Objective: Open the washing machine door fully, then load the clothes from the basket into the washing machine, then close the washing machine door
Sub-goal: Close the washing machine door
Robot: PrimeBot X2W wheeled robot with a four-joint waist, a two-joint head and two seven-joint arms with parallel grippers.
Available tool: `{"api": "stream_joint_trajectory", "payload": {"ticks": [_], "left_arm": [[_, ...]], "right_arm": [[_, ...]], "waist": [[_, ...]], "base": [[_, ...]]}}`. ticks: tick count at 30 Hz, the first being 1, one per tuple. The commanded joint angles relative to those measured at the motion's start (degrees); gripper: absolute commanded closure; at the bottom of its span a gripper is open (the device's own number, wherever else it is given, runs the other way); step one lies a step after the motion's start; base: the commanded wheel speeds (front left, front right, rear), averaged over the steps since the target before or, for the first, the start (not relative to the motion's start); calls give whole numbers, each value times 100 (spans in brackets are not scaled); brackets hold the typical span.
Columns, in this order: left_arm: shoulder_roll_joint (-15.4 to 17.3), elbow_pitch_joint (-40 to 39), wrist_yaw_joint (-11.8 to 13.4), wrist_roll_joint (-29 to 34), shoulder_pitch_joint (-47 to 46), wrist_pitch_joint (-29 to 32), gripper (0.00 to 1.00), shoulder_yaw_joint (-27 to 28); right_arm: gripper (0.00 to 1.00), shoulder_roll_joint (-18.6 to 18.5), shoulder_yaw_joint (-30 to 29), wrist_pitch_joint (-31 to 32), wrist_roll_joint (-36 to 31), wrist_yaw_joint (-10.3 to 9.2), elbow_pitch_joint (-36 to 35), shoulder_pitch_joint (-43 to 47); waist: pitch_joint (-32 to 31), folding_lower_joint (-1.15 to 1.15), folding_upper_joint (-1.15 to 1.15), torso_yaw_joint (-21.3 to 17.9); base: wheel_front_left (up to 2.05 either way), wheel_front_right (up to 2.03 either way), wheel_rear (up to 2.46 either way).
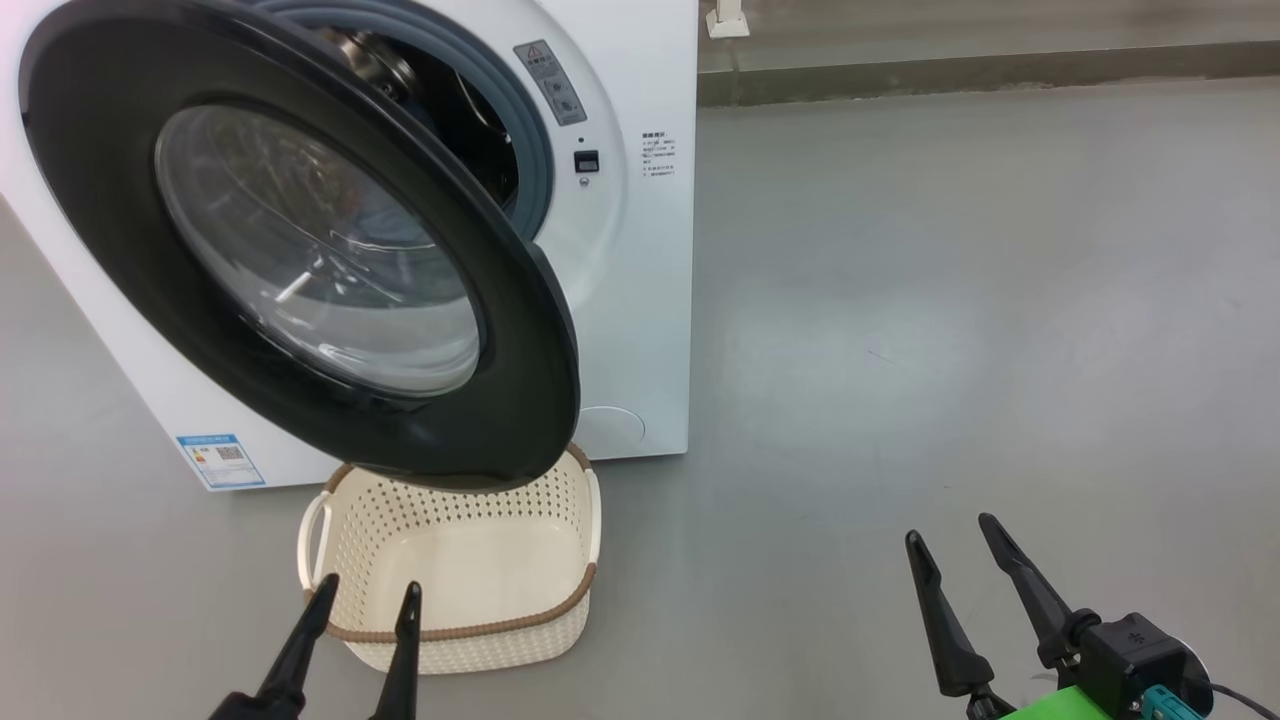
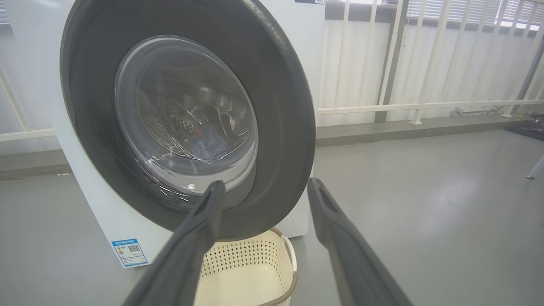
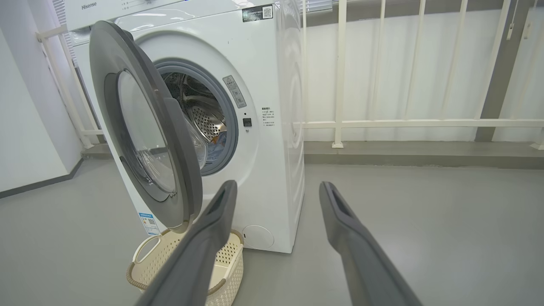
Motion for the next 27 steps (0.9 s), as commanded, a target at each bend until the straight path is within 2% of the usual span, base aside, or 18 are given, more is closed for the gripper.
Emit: {"api": "stream_joint_trajectory", "payload": {"ticks": [1,27], "left_arm": [[20,-101,-14,10,-136,-37,0,174],[16,2,-15,21,-179,-37,0,55]], "right_arm": [[0,-9,150,-70,11,9,-143,-38],[0,-9,186,-70,10,9,-69,-65]], "waist": [[0,0,0,2],[44,0,0,6]], "base": [[0,0,0],[0,0,0]]}}
